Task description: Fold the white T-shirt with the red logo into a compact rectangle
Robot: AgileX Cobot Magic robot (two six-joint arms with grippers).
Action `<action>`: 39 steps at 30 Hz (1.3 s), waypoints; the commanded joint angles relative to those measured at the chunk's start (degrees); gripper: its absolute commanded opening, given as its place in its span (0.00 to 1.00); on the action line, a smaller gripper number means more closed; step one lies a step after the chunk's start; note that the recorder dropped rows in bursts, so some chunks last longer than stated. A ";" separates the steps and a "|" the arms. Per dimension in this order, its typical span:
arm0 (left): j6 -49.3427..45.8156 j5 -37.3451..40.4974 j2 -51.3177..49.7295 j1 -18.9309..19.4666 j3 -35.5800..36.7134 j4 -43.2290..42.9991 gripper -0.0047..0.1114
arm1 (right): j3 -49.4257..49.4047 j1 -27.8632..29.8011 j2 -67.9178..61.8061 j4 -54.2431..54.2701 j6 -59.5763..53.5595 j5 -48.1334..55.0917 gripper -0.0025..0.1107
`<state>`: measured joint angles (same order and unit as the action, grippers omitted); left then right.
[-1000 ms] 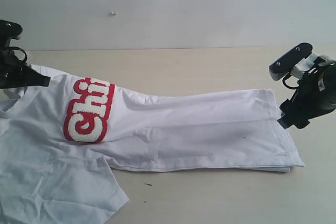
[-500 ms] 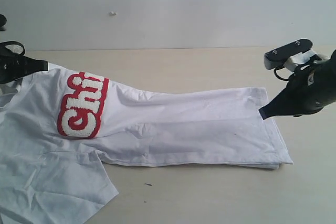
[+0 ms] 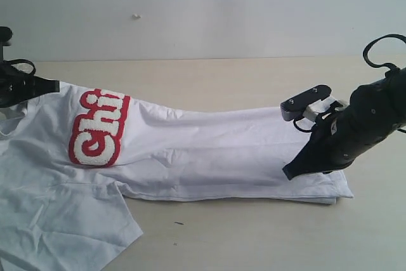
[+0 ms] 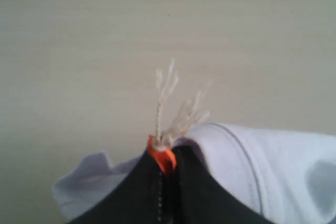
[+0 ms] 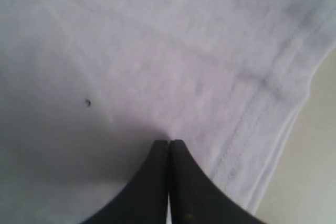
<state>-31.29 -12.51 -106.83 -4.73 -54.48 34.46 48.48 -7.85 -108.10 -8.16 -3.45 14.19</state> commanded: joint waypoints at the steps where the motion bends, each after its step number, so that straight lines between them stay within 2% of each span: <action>1: 0.25 -7.28 0.70 0.16 0.24 0.30 0.17 | -0.09 -0.15 -2.59 -0.38 -1.47 2.40 0.02; 2: 0.25 -7.40 1.08 0.16 0.24 0.30 0.26 | -0.09 -0.15 -3.07 -1.52 -1.47 2.63 0.02; 5: 0.05 -7.90 1.78 0.16 0.24 0.30 0.39 | -0.09 -0.01 -3.30 -4.30 -1.06 3.82 0.02; 6: 0.05 -8.49 2.47 0.16 0.24 0.21 0.47 | -0.09 0.28 -3.30 -6.52 0.83 5.07 0.02; 8: 0.05 -8.74 3.77 0.16 0.24 0.21 0.52 | -0.09 1.35 -3.30 -10.15 5.17 6.60 0.02; 13: -0.04 -8.70 6.32 0.16 0.24 0.21 0.53 | -0.09 2.57 -3.30 -12.27 6.53 9.21 0.02; 19: 0.54 11.85 9.72 0.16 0.24 0.34 0.53 | -0.09 2.68 -3.30 -13.95 6.65 12.29 0.02; 20: 0.54 17.24 9.48 0.04 0.24 0.34 0.53 | -0.09 2.68 -3.30 -14.92 6.65 12.62 0.02; 24: 0.54 23.99 8.53 0.04 0.24 0.51 0.50 | -0.09 2.68 -1.93 -14.93 6.65 11.49 0.02; 34: 0.54 39.54 2.96 0.04 0.24 0.86 0.20 | -0.09 2.56 2.79 -10.65 6.06 8.34 0.02; 39: 0.54 45.18 0.20 0.04 0.24 0.86 0.17 | -0.09 2.56 2.79 -9.44 5.26 8.34 0.02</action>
<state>-31.09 29.96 -105.53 -4.59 -54.48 34.98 48.70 -5.59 -105.91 -18.25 2.76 22.50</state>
